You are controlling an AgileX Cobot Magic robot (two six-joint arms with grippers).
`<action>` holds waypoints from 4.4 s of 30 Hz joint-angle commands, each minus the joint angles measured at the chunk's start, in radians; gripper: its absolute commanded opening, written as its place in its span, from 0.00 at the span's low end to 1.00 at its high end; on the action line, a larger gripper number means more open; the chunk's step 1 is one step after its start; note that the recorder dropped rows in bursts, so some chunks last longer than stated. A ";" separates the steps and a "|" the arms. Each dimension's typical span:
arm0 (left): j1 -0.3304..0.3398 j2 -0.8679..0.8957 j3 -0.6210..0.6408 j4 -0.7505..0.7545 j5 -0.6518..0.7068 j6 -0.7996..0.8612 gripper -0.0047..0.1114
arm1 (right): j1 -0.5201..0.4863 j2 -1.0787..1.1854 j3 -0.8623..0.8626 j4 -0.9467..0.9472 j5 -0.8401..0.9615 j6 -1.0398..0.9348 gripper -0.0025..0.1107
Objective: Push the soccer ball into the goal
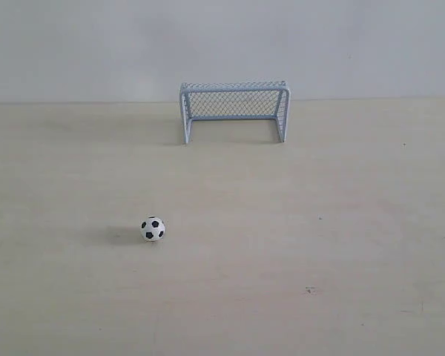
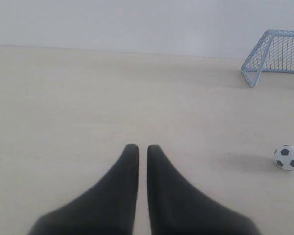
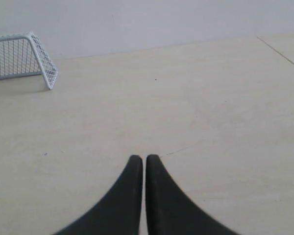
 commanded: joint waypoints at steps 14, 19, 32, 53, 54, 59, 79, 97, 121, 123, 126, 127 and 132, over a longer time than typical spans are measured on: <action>0.002 -0.002 -0.004 0.001 -0.004 -0.003 0.09 | -0.002 -0.006 0.000 -0.001 -0.004 -0.002 0.02; 0.002 -0.002 -0.004 0.001 -0.004 -0.003 0.09 | -0.002 -0.006 0.000 -0.001 -0.004 -0.002 0.02; 0.002 -0.002 -0.004 0.001 -0.004 -0.003 0.09 | -0.002 -0.006 -0.121 0.069 0.006 0.002 0.02; 0.002 -0.002 -0.004 0.001 -0.004 -0.003 0.09 | 0.000 -0.006 -0.444 0.232 -0.040 0.007 0.02; 0.002 -0.002 -0.004 0.001 -0.004 -0.003 0.09 | 0.000 -0.006 -0.444 0.232 -0.042 0.007 0.02; 0.002 -0.002 -0.004 0.001 -0.004 -0.003 0.09 | 0.000 -0.006 -0.444 0.232 -0.042 0.013 0.02; 0.002 -0.002 -0.004 0.001 -0.004 -0.003 0.09 | 0.002 0.513 -0.906 0.779 0.453 -0.780 0.02; 0.002 -0.002 -0.004 0.001 -0.004 -0.003 0.09 | 0.193 1.162 -1.069 0.809 0.628 -0.973 0.02; 0.002 -0.002 -0.004 0.001 -0.004 -0.003 0.09 | 0.827 2.021 -1.604 0.305 0.558 -0.593 0.02; 0.002 -0.002 -0.004 0.001 -0.004 -0.003 0.09 | 0.858 2.098 -1.713 0.274 0.639 -0.569 0.02; 0.002 -0.002 -0.004 0.001 -0.004 -0.003 0.09 | 0.890 2.170 -1.828 0.269 0.680 -0.552 0.02; 0.002 -0.002 -0.004 0.001 -0.004 -0.003 0.09 | 0.895 2.181 -1.830 0.271 0.664 -0.540 0.02; 0.002 -0.002 -0.004 0.001 -0.004 -0.003 0.09 | 0.934 2.265 -1.830 0.273 0.593 -0.464 0.02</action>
